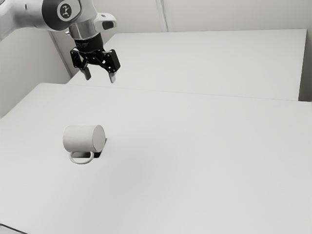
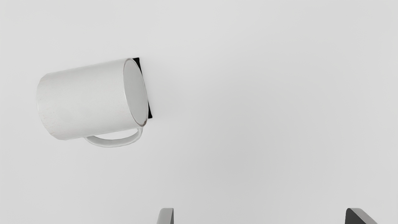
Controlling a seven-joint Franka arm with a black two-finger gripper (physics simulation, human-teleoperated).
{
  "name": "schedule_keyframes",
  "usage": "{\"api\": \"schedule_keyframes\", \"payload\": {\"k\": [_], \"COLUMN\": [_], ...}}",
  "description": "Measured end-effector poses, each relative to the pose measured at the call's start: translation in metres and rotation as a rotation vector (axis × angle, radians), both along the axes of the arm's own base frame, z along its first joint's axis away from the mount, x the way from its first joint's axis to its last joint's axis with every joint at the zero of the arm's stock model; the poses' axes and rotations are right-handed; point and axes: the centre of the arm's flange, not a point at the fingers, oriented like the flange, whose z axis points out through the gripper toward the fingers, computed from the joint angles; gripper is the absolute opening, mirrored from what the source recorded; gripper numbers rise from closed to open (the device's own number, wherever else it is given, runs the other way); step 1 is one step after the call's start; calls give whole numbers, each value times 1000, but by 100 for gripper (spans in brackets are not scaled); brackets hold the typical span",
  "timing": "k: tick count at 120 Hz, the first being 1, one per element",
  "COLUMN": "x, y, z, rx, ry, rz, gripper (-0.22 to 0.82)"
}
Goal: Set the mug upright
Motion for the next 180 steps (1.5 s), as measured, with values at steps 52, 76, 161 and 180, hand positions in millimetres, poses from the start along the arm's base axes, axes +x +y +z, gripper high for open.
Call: {"api": "schedule_keyframes", "payload": {"k": [52,76,161,180], "x": [16,25,49,43], "y": [21,94,289,307], "z": [-5,-12,-125,-154], "rx": [-5,-19,-211,-284], "ry": [8,31,123,130], "rz": [41,162,271,247], "gripper": [60,60,60,60]}}
